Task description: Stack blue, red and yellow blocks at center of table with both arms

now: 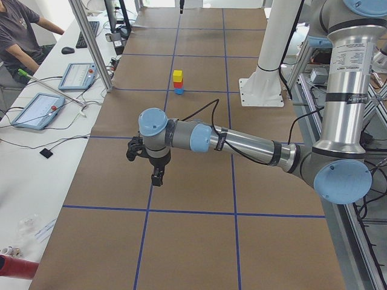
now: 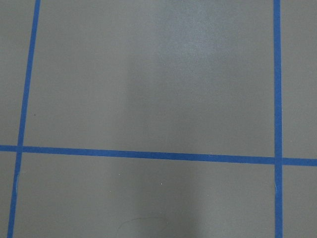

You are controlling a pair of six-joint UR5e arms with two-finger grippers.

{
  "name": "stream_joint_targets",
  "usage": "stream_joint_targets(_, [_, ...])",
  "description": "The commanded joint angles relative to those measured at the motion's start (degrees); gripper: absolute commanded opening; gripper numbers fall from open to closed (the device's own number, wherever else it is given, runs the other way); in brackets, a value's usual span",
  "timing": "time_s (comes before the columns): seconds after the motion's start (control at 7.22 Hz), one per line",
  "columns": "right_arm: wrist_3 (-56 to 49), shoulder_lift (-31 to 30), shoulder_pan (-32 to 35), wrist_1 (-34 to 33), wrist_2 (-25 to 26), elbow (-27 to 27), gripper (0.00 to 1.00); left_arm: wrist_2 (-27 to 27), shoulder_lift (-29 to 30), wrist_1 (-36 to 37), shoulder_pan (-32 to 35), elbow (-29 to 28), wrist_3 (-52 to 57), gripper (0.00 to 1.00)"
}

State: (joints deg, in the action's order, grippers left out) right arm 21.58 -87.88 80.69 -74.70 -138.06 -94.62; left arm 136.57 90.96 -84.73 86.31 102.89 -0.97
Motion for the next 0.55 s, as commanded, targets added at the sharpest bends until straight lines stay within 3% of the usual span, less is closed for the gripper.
stream_joint_targets(0.0, [-0.14,-0.19,0.08,0.08,-0.54,-0.04,1.00,-0.08,-1.40,-0.08,-0.09,1.00,0.00,0.99])
stream_joint_targets(0.42, [-0.40,-0.36,0.08,0.17,-0.54,-0.21,1.00,0.01,-1.48,0.00,0.09,2.93,0.00,0.99])
